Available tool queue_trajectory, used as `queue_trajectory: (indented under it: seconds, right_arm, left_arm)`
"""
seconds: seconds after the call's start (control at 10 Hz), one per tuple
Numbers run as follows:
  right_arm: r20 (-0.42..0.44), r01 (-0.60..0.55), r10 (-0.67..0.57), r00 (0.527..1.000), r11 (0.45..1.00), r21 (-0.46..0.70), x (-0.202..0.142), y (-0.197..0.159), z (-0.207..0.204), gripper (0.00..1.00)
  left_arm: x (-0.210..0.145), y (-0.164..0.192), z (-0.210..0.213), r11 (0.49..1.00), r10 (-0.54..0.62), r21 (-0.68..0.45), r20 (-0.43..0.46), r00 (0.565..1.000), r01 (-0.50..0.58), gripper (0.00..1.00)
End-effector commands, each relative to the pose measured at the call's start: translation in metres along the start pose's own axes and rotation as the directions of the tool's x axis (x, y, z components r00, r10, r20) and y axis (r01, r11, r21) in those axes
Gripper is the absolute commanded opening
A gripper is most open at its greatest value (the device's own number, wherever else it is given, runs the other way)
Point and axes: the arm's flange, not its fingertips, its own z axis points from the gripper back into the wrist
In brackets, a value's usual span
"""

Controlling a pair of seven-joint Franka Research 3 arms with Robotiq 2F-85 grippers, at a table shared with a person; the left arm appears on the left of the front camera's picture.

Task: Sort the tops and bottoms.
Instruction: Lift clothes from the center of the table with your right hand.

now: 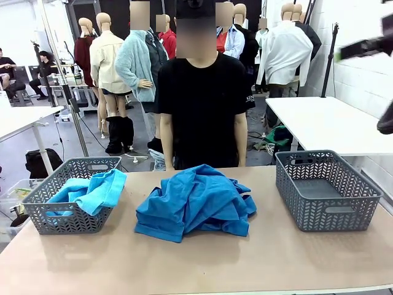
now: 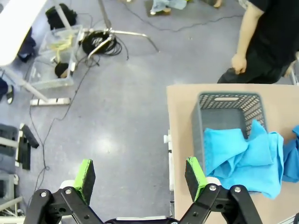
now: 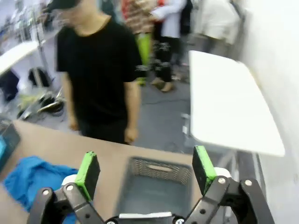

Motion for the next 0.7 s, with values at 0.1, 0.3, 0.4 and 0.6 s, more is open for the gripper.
queue_trajectory:
  seconds: [0.1,0.3,0.4,0.6]
  right_arm:
    - [-0.028,-0.206,0.230,0.973,0.913,0.352,0.034,0.071,-0.059,1.00]
    - [-0.119,-0.233,0.327,0.938,0.844,0.483,0.032,0.133,-0.088,1.00]
    - [-0.157,-0.281,0.389,0.908,0.841,0.462,0.022,0.162,-0.106,1.00]
    - [-0.313,-0.398,0.496,0.810,0.857,0.328,-0.016,0.200,-0.159,1.00]
  left_arm:
    - [-0.007,0.011,-0.024,0.995,0.101,0.010,-0.022,0.995,-0.101,1.00]
    - [-0.009,0.011,-0.024,0.998,0.054,0.014,-0.042,0.998,-0.053,1.00]
    - [-0.009,0.011,-0.024,0.998,0.054,0.014,-0.042,0.998,-0.053,1.00]
    - [-0.009,0.011,-0.024,0.998,0.054,0.014,-0.042,0.998,-0.053,1.00]
